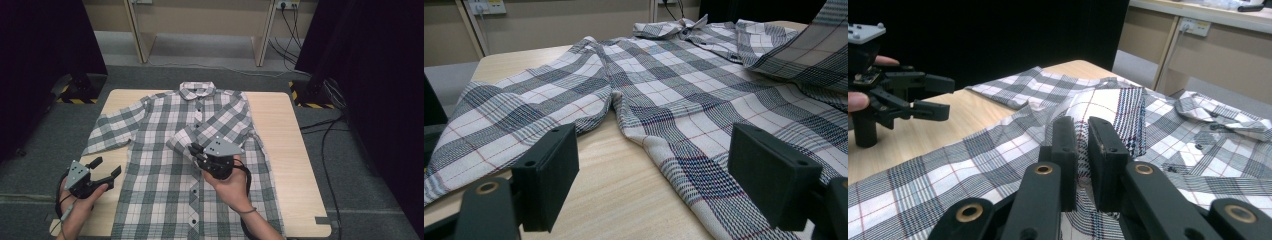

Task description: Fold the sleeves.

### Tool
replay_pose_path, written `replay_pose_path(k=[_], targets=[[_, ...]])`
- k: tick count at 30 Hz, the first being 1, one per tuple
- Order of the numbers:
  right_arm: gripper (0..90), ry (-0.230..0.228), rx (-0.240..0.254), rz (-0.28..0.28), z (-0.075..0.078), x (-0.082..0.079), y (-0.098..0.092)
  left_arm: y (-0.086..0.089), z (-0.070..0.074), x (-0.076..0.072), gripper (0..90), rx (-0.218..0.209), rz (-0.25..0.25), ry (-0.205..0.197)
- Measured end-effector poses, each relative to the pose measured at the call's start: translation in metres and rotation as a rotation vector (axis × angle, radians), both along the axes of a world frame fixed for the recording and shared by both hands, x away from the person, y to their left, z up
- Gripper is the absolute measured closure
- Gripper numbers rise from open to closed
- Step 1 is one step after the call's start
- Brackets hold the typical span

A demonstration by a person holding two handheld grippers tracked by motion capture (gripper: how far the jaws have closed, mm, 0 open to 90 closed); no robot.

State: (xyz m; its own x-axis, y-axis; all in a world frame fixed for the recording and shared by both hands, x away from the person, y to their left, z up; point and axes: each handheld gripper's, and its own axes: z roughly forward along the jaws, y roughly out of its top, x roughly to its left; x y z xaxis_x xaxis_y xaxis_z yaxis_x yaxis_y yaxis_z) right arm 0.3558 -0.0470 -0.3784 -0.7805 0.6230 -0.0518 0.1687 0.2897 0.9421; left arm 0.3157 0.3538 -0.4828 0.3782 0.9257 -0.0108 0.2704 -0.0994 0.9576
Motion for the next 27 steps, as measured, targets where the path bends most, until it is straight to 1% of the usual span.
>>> replay_pose_path(k=[8,19,26,27], targets=[[82.5,0.019,-0.016,0.023,-0.009,-0.004,0.008,0.0,0.0,0.0,19.6,0.001,0.0,0.0],[82.2,0.057,-0.05,0.069,-0.025,-0.009,0.021,0.0,0.0,0.0,19.6,0.0,-0.001,0.0],[82.0,0.083,-0.074,0.09,-0.039,-0.013,0.03,0.0,0.0,0.0,19.6,0.0,-0.001,0.0],[82.0,0.09,-0.082,0.097,-0.043,-0.014,0.032,0.0,0.0,0.0,19.6,0.0,-0.002,0.001]])
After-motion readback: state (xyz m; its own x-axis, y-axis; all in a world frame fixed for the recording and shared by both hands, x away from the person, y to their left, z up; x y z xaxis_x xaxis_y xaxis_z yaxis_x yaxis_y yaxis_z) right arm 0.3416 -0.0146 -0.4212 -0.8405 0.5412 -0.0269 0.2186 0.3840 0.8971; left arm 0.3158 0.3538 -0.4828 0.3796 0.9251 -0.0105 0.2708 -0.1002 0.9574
